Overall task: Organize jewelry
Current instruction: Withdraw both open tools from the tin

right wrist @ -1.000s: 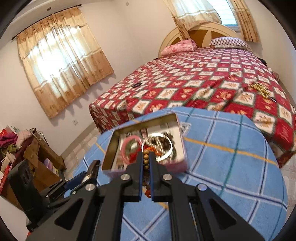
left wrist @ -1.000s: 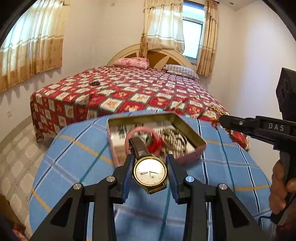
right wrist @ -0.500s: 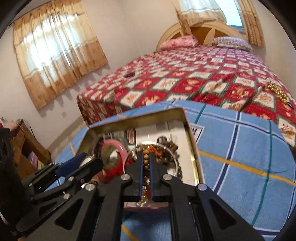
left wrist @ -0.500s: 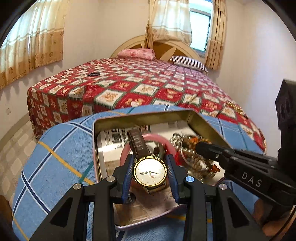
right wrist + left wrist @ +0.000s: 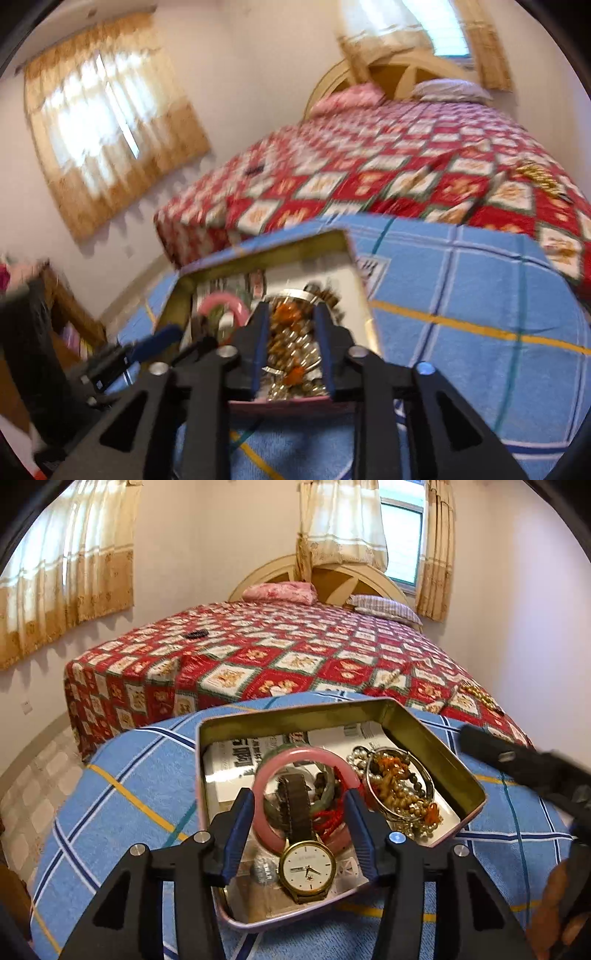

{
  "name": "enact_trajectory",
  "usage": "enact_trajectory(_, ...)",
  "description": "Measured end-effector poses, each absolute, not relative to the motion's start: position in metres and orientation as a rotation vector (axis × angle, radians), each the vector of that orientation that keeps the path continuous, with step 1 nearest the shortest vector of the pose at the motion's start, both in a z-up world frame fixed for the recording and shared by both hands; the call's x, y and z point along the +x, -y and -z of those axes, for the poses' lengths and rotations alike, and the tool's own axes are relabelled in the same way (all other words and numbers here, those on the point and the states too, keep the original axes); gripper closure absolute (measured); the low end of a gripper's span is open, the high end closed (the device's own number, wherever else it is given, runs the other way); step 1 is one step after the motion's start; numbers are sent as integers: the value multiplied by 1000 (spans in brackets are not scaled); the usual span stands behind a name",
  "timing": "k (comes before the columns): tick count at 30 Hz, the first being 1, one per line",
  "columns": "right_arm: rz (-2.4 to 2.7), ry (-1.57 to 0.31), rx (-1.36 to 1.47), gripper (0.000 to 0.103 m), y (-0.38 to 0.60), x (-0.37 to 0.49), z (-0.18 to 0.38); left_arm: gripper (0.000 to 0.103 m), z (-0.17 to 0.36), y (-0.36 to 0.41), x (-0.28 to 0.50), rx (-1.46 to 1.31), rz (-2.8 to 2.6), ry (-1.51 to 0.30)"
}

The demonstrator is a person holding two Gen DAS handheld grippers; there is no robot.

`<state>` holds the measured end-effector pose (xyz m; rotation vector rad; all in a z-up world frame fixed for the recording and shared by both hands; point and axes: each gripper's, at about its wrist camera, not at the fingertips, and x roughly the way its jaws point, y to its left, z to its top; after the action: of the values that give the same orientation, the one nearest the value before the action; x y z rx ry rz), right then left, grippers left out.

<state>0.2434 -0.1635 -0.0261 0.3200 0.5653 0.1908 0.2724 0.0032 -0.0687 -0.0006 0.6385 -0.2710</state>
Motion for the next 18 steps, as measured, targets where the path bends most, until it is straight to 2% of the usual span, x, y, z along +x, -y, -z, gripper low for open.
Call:
enact_trajectory(2, -134, -547, 347, 37, 171, 233, 24, 50, 68, -4, 269, 2, 248, -645)
enact_trajectory(10, -62, -624, 342, 37, 176, 210, 35, 49, 65, 3, 235, 17, 206, -660)
enact_trajectory(18, -58, -620, 328, 21, 171, 175, 29, 49, 58, 7, 202, 47, 158, -663)
